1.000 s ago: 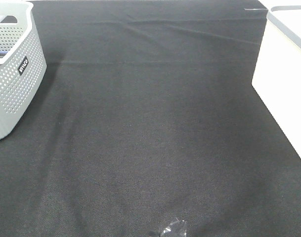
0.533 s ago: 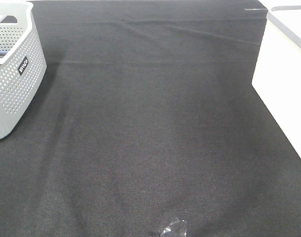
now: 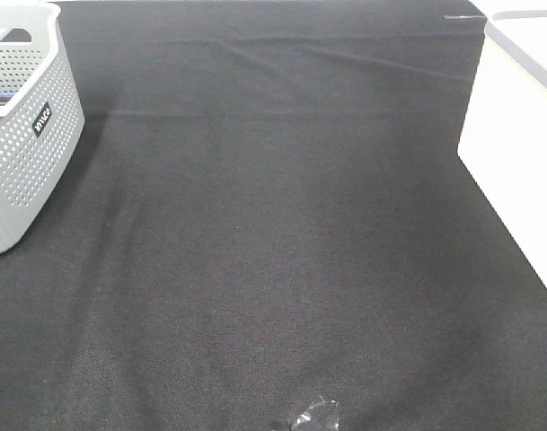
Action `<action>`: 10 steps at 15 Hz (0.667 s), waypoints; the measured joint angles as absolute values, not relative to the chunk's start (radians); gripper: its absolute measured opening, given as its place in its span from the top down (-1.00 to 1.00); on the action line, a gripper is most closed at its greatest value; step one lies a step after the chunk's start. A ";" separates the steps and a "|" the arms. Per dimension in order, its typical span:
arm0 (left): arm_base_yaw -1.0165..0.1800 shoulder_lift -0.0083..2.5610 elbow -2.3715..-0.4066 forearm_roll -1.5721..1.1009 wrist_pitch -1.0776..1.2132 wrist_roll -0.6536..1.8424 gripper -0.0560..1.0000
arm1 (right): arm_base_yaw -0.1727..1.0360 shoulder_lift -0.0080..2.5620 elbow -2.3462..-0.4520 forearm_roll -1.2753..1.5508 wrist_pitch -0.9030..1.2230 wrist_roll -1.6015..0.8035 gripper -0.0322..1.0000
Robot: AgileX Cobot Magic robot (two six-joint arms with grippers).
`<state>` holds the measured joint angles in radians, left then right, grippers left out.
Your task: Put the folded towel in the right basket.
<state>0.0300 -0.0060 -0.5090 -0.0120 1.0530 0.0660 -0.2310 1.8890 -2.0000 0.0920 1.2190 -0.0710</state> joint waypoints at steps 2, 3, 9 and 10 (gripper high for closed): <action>0.030 -0.006 -0.509 -0.012 1.053 0.066 -0.98 | -0.131 1.868 -2.000 -0.008 1.219 -0.017 -0.94; 0.030 -0.006 -0.509 -0.012 1.053 0.066 -0.98 | -0.102 1.849 -1.994 -0.058 1.219 0.023 -0.94; 0.030 -0.006 -0.509 -0.011 1.053 0.066 -0.98 | 0.017 1.390 -1.586 -0.089 1.218 0.069 -0.94; 0.030 -0.006 -0.509 -0.011 1.053 0.066 -0.98 | 0.043 1.289 -1.481 -0.086 1.210 0.070 -0.94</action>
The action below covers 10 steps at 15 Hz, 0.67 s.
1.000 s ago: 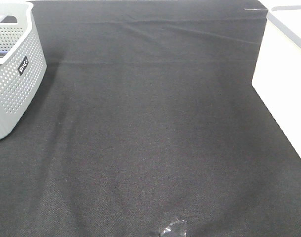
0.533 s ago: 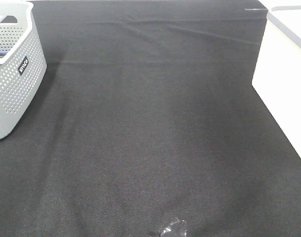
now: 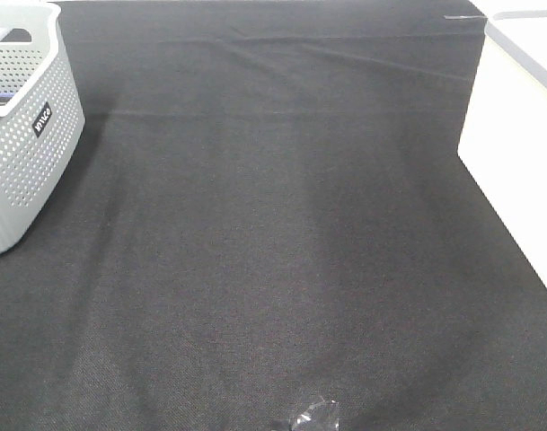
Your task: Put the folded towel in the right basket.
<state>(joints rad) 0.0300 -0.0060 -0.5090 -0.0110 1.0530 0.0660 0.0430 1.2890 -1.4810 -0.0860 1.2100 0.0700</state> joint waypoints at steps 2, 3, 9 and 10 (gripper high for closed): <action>0.030 -0.006 -0.509 -0.010 1.053 0.066 -0.98 | 0.056 1.068 -1.301 -0.060 1.181 0.070 -0.94; 0.030 -0.006 -0.509 -0.009 1.053 0.066 -0.98 | 0.056 0.972 -1.231 -0.056 1.179 0.071 -0.94; 0.030 -0.006 -0.509 -0.009 1.053 0.066 -0.98 | 0.056 0.449 -0.849 -0.065 1.171 0.071 -0.94; 0.030 -0.006 -0.509 -0.009 1.053 0.066 -0.98 | 0.056 0.377 -0.788 -0.064 1.164 0.070 -0.94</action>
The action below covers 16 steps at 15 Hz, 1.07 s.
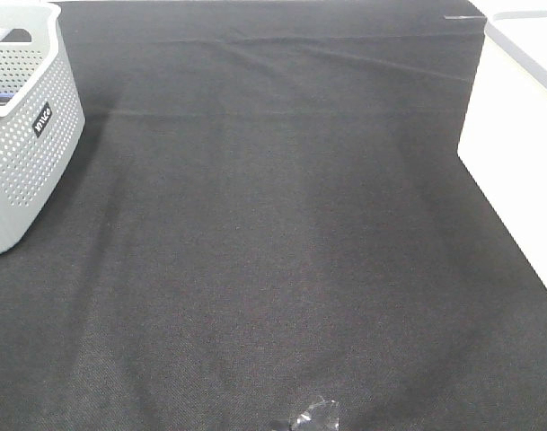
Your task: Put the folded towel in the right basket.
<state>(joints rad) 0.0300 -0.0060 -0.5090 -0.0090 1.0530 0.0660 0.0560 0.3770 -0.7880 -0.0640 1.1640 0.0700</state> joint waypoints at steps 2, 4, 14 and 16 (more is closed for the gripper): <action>0.030 -0.006 -0.509 -0.009 1.053 0.066 -0.98 | 0.056 0.210 -0.632 -0.064 1.137 0.070 -0.94; 0.030 -0.006 -0.509 -0.009 1.053 0.066 -0.98 | 0.056 0.146 -0.571 -0.064 1.125 0.070 -0.94; 0.030 -0.006 -0.509 0.000 1.053 0.066 -0.98 | 0.057 -0.003 -0.463 -0.063 1.116 0.070 -0.94; 0.030 -0.006 -0.509 0.000 1.053 0.066 -0.98 | 0.057 -0.003 -0.463 -0.063 1.116 0.070 -0.94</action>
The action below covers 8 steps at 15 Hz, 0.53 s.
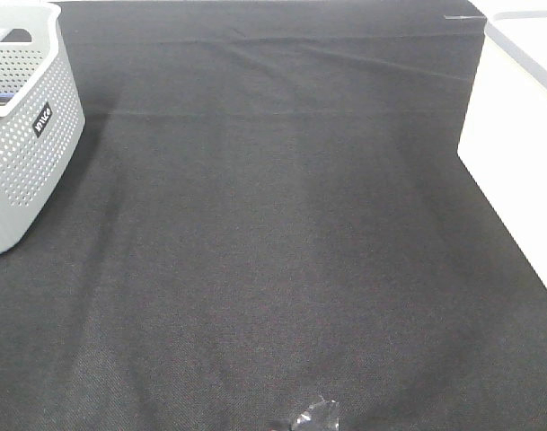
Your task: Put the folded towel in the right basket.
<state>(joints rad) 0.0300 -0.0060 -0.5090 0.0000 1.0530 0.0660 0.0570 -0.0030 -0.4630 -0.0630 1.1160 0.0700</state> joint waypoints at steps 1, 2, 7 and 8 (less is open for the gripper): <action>0.030 -0.006 -0.509 0.000 1.053 0.066 -0.98 | 0.057 -0.003 -0.463 -0.063 1.116 0.070 -0.94; 0.030 -0.006 -0.509 0.000 1.053 0.066 -0.98 | 0.054 -0.003 -0.463 -0.060 1.116 0.070 -0.94; 0.030 -0.006 -0.509 0.000 1.053 0.066 -0.98 | -0.030 -0.003 -0.463 -0.048 1.116 0.070 -0.94; 0.030 -0.006 -0.509 0.000 1.053 0.066 -0.98 | -0.030 -0.003 -0.463 -0.048 1.116 0.070 -0.94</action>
